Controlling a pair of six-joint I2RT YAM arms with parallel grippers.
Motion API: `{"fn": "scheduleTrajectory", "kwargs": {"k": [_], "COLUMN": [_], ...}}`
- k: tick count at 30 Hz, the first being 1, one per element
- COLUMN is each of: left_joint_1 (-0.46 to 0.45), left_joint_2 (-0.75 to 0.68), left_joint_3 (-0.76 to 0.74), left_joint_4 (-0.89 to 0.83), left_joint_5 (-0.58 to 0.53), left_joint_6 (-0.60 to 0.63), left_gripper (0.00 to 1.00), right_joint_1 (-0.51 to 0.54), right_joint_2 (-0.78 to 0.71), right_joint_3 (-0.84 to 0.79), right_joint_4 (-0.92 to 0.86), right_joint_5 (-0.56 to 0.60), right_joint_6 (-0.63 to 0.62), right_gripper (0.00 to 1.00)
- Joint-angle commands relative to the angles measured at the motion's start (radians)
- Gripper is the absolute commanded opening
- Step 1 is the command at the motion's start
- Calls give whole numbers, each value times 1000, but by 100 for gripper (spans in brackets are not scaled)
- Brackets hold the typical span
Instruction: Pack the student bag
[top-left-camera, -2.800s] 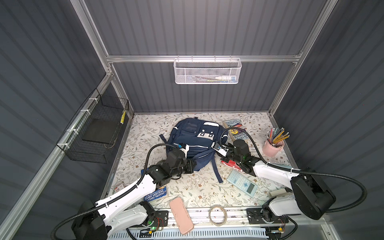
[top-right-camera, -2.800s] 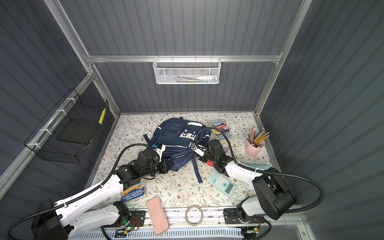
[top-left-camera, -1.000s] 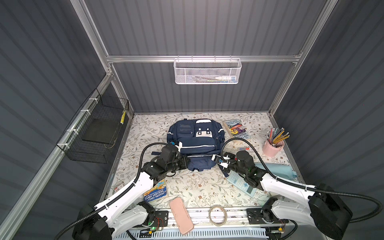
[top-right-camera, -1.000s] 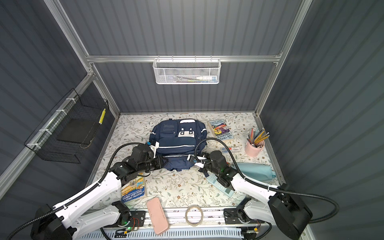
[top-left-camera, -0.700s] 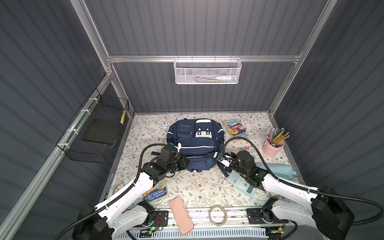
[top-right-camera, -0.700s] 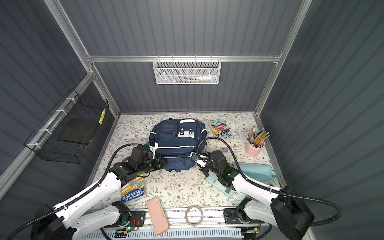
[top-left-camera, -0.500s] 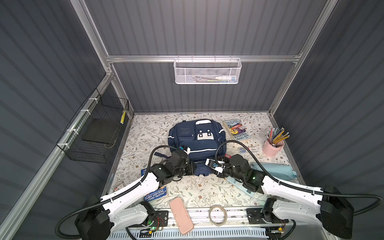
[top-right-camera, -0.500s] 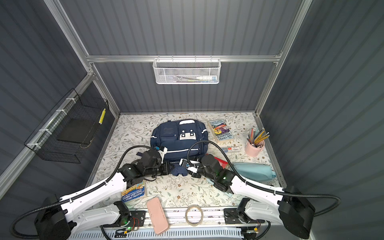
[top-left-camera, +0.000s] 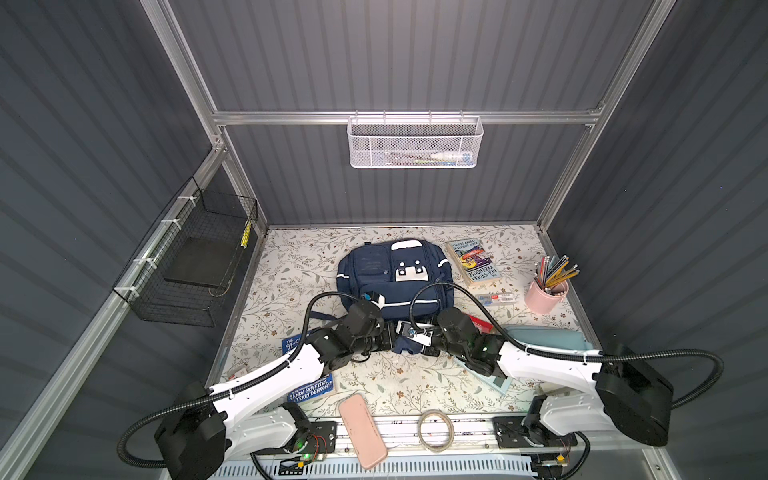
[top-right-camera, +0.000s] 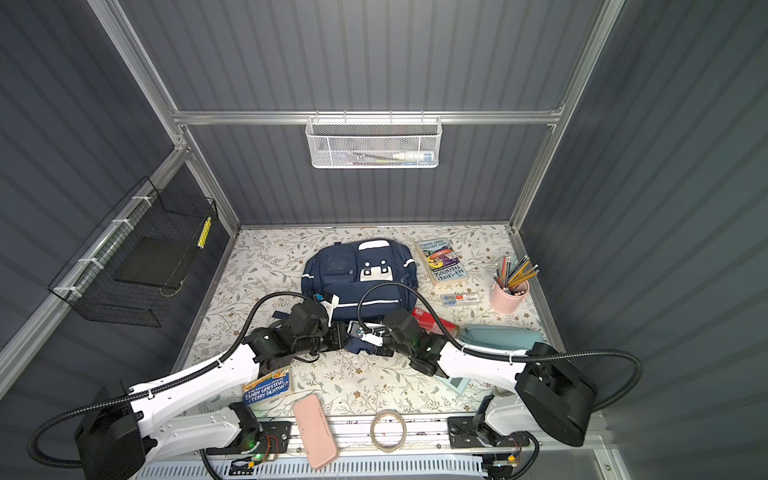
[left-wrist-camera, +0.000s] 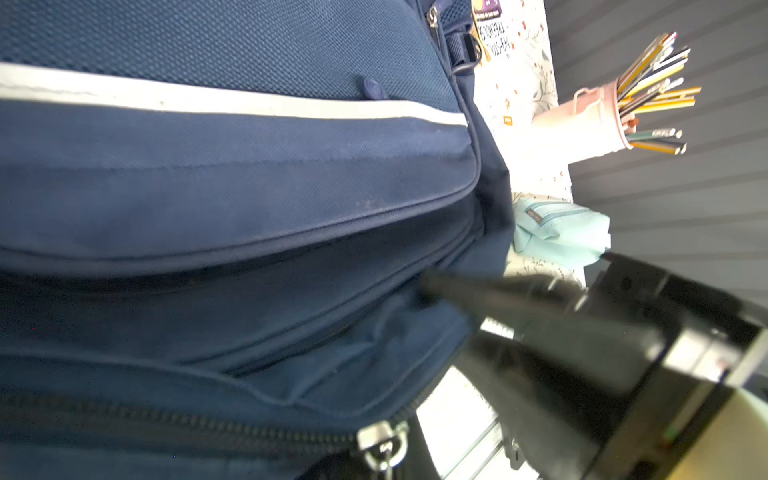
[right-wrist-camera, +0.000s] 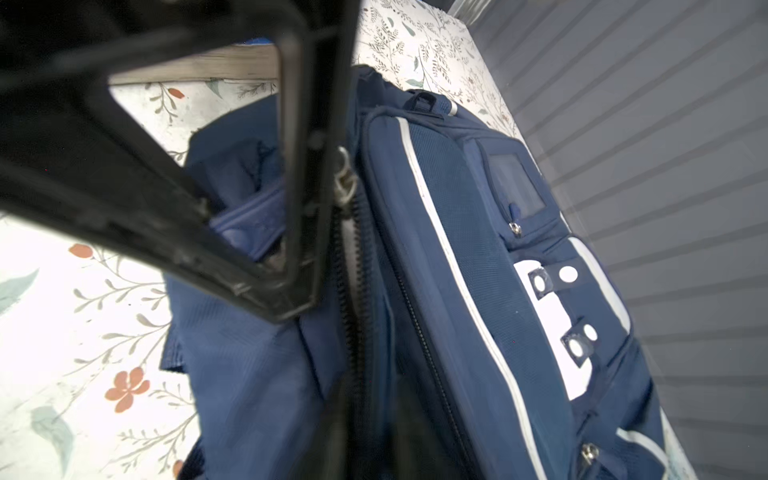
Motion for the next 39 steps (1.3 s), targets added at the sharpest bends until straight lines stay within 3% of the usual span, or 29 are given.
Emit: {"fn": "scheduleTrajectory", "kwargs": {"k": [1,5,9,13,17,20,24,28,32,37,39], "left_joint_1": [8,69,280,327,422,416,414,414,406,247,209], "left_joint_2": [-47,-20,-51,-47,-2,0,-72,-102,-143,-175,-148], "left_joint_3": [27,113,54,103,93,99,99,120,40,31,31], "left_joint_4": [-9,-205,-130,-201,-130,-101,-144,-252,-175,-148,-111], "left_joint_5": [-62,-155,42,9,170,225,216,201,311,208,215], "left_joint_6": [27,165,187,291,330,318,313,357,274,205,179], "left_gripper": [0,0,0,0,0,0,0,0,0,0,0], "right_joint_1": [-1,-21,-57,-89,-111,-113,-128,-193,-242,-269,-268], "right_joint_2": [-11,-93,-181,-224,-262,-244,-183,-150,-113,-82,-92], "right_joint_3": [-2,-70,-108,-137,-149,-128,-133,-123,-82,-34,-22], "right_joint_4": [-38,-30,-64,-61,-50,-61,14,73,44,-2,-30], "right_joint_5": [42,17,-13,-16,-22,-30,-2,-56,-44,-57,-78], "right_joint_6": [-32,-57,-55,-51,-47,-41,-65,-65,-98,-105,-79], "right_gripper": [0,0,0,0,0,0,0,0,0,7,13]}}
